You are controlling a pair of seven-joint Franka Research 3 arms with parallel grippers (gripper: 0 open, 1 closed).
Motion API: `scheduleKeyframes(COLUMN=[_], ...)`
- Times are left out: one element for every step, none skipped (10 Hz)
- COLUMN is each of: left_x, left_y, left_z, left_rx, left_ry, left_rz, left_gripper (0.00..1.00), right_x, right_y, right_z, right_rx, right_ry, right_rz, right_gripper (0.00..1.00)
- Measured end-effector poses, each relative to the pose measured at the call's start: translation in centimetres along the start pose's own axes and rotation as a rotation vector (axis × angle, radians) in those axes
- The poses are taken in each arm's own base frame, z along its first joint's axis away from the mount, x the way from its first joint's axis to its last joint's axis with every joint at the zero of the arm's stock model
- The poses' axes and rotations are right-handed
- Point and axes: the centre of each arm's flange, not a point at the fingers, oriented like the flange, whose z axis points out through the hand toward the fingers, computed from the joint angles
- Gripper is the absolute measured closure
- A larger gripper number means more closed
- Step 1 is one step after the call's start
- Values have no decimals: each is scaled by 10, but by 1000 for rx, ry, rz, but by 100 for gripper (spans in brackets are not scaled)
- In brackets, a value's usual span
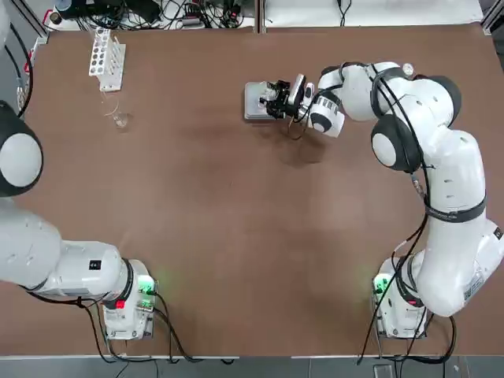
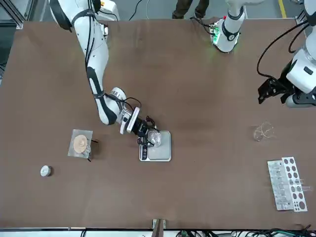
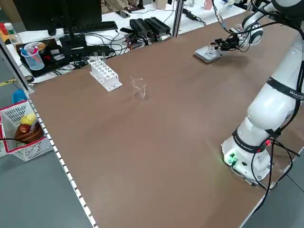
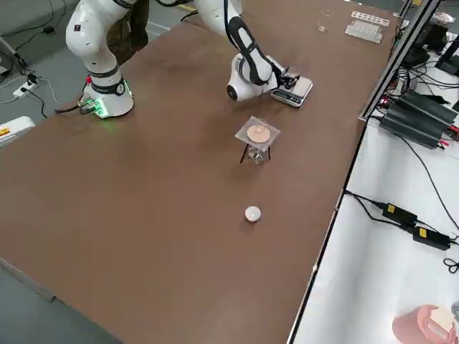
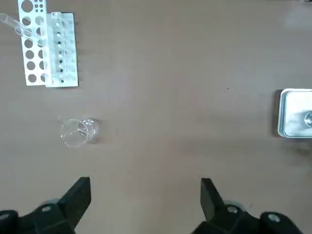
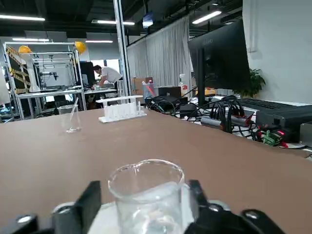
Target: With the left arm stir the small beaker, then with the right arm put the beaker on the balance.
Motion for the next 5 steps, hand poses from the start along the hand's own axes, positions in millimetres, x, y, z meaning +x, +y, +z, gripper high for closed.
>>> scheduleKeyframes(left_x=[0, 1, 2, 2, 2], left_y=[-1, -2, -2, -2, -2], left_z=[0, 1, 1, 1, 1], left_rx=[0, 0, -1, -1, -1], left_ry=[1, 3, 6, 7, 7], left_rz=[-2, -3, -3, -3, -3], left_gripper=[0, 0, 0, 0, 0], right_x=[0, 0, 0, -1, -3], right_y=[0, 0, 0, 0, -1], right_z=[0, 0, 0, 0, -2], right_rx=[0, 0, 0, 0, -1], right_ry=[0, 0, 0, -2, -6], right_rz=[0, 1, 1, 2, 7], right_gripper=[0, 0, 0, 0, 0])
